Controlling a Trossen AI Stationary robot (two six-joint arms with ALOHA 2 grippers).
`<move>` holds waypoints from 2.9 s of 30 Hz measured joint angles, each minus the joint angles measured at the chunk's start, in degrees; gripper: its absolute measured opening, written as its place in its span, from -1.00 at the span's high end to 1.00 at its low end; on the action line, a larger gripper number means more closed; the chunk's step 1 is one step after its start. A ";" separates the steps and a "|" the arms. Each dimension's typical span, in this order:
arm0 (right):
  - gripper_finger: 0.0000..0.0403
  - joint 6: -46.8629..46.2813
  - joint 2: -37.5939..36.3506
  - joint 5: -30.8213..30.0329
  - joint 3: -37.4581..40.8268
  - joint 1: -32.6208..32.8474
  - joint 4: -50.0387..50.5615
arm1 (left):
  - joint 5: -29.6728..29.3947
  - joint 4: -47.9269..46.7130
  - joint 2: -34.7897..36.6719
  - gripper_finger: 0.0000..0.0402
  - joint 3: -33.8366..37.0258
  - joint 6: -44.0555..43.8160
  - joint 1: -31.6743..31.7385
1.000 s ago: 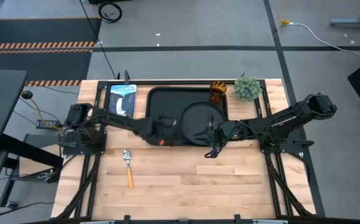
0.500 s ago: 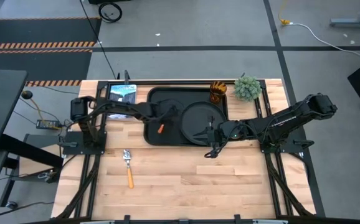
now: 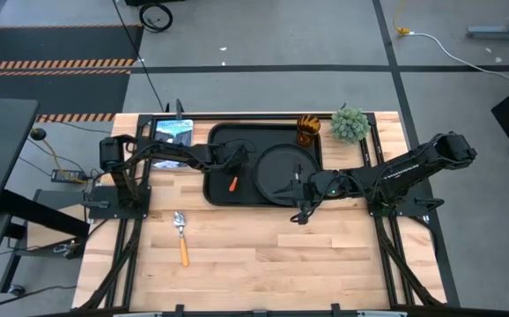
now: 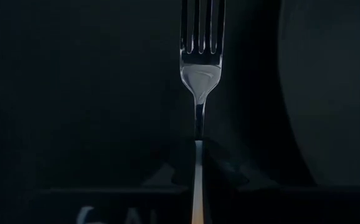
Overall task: Pick and place plate/cup/fork/spoon on tray
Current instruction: Put the orange fork on the black tray to the left of the black plate, then put the yellow spoon on the black tray to the left of the yellow spoon
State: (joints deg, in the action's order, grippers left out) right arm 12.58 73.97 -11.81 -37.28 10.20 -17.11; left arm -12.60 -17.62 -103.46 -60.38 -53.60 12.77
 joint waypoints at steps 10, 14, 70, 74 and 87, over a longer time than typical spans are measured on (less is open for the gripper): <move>0.68 1.10 0.00 0.04 0.00 1.90 0.18 | 0.85 -1.18 0.00 0.89 0.00 -10.58 0.59; 0.68 3.36 -0.02 0.17 0.00 2.22 1.68 | 1.03 -1.23 0.00 0.89 0.00 -14.20 -0.13; 0.68 8.13 -0.02 6.05 -0.02 2.16 5.78 | -5.38 8.04 -4.31 0.68 -0.02 -20.09 -3.56; 0.68 8.13 -0.02 6.05 -0.02 2.16 5.85 | -5.40 7.99 -4.31 0.63 -0.02 -20.07 -3.56; 0.68 8.13 -0.02 6.03 -0.02 2.18 6.67 | 2.01 0.62 -1.04 0.63 -4.64 -13.95 -4.92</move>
State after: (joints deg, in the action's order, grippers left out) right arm 20.71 73.95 -5.78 -37.30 12.38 -10.44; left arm -10.59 -17.00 -104.50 -65.02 -67.54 7.86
